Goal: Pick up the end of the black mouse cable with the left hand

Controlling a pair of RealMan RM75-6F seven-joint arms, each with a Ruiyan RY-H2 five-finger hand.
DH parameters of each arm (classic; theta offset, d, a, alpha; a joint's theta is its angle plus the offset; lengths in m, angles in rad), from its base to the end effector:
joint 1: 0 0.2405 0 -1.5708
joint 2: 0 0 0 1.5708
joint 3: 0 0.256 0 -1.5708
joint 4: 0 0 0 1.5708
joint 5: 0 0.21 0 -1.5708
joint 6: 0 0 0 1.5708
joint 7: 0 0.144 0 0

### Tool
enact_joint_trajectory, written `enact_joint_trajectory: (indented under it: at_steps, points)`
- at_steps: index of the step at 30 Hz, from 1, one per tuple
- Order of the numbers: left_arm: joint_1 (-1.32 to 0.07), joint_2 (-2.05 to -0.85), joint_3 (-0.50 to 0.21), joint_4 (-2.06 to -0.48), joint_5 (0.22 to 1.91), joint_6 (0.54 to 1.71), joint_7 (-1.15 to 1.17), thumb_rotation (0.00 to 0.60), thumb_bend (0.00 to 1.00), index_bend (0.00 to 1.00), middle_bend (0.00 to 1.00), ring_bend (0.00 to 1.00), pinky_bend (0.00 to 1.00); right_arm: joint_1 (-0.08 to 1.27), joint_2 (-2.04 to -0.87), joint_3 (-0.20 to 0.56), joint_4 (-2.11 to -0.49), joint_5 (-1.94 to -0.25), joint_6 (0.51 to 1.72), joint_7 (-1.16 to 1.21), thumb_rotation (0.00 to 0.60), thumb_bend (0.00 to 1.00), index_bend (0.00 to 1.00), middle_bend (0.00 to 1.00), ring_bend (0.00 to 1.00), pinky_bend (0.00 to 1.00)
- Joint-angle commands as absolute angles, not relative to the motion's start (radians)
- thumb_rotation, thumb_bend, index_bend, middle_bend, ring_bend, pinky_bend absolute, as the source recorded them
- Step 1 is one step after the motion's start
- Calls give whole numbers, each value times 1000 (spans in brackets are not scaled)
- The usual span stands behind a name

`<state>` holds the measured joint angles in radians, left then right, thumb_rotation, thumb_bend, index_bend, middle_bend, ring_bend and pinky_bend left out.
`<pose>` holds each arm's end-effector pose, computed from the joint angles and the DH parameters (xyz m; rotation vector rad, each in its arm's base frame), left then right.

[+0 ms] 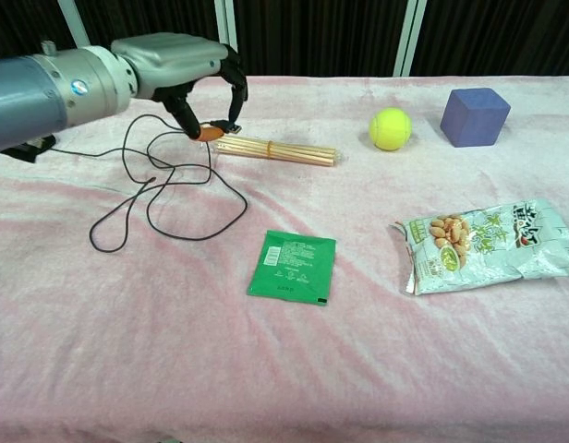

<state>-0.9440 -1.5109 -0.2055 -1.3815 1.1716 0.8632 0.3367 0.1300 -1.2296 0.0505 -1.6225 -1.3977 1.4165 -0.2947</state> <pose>-0.0892 0.3923 -0.0013 -2.0179 -0.6571 -0.9555 -0.3061 -0.1931 0.1176 1.4420 -0.8459 0.7166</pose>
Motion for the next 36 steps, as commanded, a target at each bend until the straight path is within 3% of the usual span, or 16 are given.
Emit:
enact_joint_trajectory:
  at_steps: [1, 5, 10, 20, 26, 36]
  points:
    - [-844, -1312, -185, -1614, 1233, 918, 205, 600, 413, 552, 261, 0, 72, 129, -1231, 51, -1626, -1396, 1416, -302, 600, 179, 0, 63, 234, 208]
    - [-768, -1191, -152, -1741, 1350, 980, 45, 600, 413, 557, 264, 0, 79, 128, -1232, 51, -1630, -1391, 1415, -314, 600, 179, 0, 64, 234, 208]
    - [-710, -1114, -93, -1789, 1499, 1028, -161, 600, 412, 559, 266, 0, 83, 127, -1232, 56, -1630, -1386, 1416, -317, 600, 179, 0, 63, 235, 208]
    - [-728, -1132, -18, -1819, 1692, 1025, -471, 600, 411, 566, 273, 0, 85, 122, -1229, 60, -1638, -1391, 1427, -321, 600, 178, 0, 64, 235, 208]
    - [-759, -1193, -34, -1800, 1740, 1030, -422, 600, 411, 570, 278, 0, 89, 120, -1225, 61, -1637, -1393, 1427, -314, 600, 179, 0, 64, 235, 208]
    - [-831, -1249, -112, -1824, 1655, 960, -347, 600, 410, 575, 283, 0, 89, 119, -1221, 66, -1633, -1394, 1429, -301, 600, 178, 0, 64, 235, 208]
